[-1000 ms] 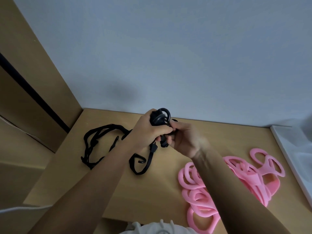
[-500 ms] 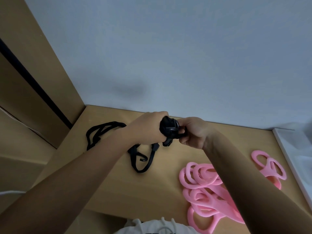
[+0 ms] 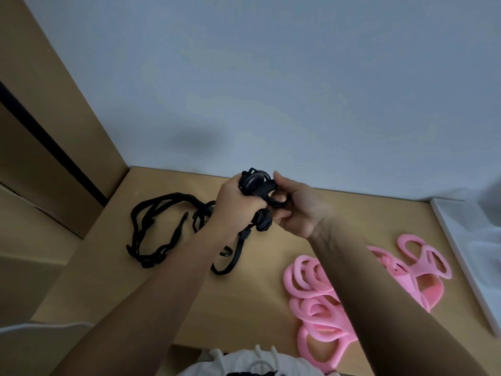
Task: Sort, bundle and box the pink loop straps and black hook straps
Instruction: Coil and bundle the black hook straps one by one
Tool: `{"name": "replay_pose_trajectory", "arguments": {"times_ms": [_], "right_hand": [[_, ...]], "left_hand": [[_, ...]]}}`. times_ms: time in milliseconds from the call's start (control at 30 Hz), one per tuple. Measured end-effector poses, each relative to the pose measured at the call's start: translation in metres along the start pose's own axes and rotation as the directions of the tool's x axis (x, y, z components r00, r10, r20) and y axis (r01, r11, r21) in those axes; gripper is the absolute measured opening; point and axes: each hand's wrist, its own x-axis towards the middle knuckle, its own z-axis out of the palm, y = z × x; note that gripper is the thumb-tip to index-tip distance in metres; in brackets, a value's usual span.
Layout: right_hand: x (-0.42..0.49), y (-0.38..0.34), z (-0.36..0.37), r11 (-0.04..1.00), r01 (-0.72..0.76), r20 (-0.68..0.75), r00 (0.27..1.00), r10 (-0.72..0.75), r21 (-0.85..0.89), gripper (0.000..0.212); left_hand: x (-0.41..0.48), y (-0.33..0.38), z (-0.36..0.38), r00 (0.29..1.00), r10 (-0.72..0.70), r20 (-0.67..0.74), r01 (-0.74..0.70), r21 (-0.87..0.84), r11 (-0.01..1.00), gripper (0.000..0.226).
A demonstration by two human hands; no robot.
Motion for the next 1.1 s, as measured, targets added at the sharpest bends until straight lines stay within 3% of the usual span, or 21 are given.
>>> {"name": "replay_pose_trajectory", "arguments": {"times_ms": [267, 467, 600, 667, 767, 933, 1100], "right_hand": [[0.001, 0.009, -0.001, 0.990, -0.031, -0.009, 1.000, 0.030, -0.134, 0.030], [0.004, 0.015, -0.010, 0.951, 0.000, -0.058, 0.998, -0.019, -0.309, 0.047], [-0.004, 0.001, -0.007, 0.888, 0.024, -0.018, 0.999, -0.036, -0.460, 0.036], [-0.006, -0.008, -0.004, 0.859, 0.023, -0.019, 0.999, -0.039, -0.512, 0.031], [0.001, -0.017, -0.001, 0.818, -0.012, -0.060, 0.998, -0.027, -0.575, 0.028], [0.005, -0.029, -0.003, 0.765, -0.078, -0.057, 0.997, 0.055, -0.639, 0.039], [0.006, -0.021, -0.003, 0.656, -0.059, -0.054, 0.998, 0.028, -0.753, 0.037]], "left_hand": [[-0.008, -0.003, -0.005, 0.995, 0.005, 0.101, -0.001, -0.034, 0.999, 0.042], [-0.019, 0.002, -0.008, 0.928, 0.031, 0.372, -0.058, 0.063, 0.996, 0.030], [-0.017, 0.006, -0.010, 0.907, 0.035, 0.420, -0.135, 0.211, 0.968, 0.039], [-0.016, 0.011, -0.011, 0.895, 0.000, 0.447, -0.142, 0.284, 0.948, 0.038], [-0.016, 0.014, -0.014, 0.868, -0.074, 0.491, -0.121, 0.353, 0.928, 0.018], [-0.029, 0.012, -0.015, 0.798, -0.181, 0.574, -0.082, 0.402, 0.912, 0.039], [-0.016, 0.020, -0.019, 0.733, -0.304, 0.609, -0.217, 0.632, 0.744, 0.027]]}}
